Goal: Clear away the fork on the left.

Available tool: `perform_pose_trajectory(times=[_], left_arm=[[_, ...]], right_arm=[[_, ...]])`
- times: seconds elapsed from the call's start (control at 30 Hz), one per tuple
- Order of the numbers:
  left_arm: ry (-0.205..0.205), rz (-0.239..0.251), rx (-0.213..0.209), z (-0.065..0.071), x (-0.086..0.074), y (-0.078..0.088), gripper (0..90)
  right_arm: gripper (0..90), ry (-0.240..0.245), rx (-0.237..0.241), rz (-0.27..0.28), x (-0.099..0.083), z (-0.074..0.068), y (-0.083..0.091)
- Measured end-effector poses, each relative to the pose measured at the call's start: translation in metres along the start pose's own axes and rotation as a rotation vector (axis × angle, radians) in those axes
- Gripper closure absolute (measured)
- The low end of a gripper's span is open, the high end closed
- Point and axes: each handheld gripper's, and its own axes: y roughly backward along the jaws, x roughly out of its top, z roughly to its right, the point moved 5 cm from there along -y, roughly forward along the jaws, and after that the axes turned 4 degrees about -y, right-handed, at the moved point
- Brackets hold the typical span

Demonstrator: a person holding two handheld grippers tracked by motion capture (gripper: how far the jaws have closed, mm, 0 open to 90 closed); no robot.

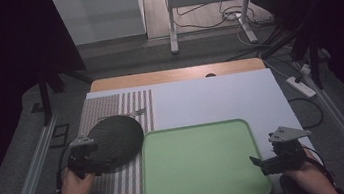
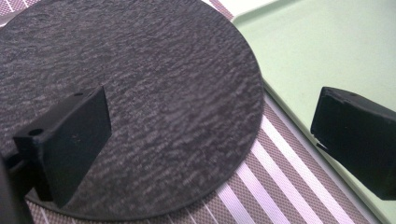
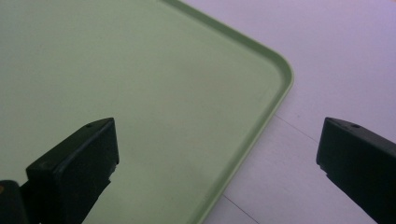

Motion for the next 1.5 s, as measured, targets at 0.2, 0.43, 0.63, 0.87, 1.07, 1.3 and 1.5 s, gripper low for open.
perform_pose_trajectory(times=[0.2,0.43,0.63,0.87,1.07,1.3,1.5], left_arm=[[0.018,-0.009,0.006,-0.009,0.007,-0.009,0.0],[0.034,-0.013,0.025,-0.018,0.015,-0.016,0.0],[0.045,-0.032,0.039,-0.025,0.021,-0.023,0.0],[0.027,-0.061,0.045,-0.033,0.028,-0.034,0.0],[0.015,-0.068,0.046,-0.038,0.034,-0.039,0.0],[0.025,-0.073,0.04,-0.049,0.043,-0.047,0.0],[0.021,-0.081,0.028,-0.055,0.048,-0.053,0.0]], right_arm=[[0.0,0.002,0.003,-0.002,0.0,-0.001,0.0],[0.0,0.007,0.004,-0.003,0.0,-0.001,0.0],[0.0,0.01,0.004,-0.007,0.0,-0.001,0.0],[0.0,0.014,0.006,-0.008,0.0,-0.001,0.0],[0.0,0.016,0.01,-0.007,-0.001,-0.002,-0.001],[0.0,0.016,0.012,-0.009,-0.001,-0.002,-0.001],[0.0,0.017,0.014,-0.009,-0.001,-0.002,-0.001]])
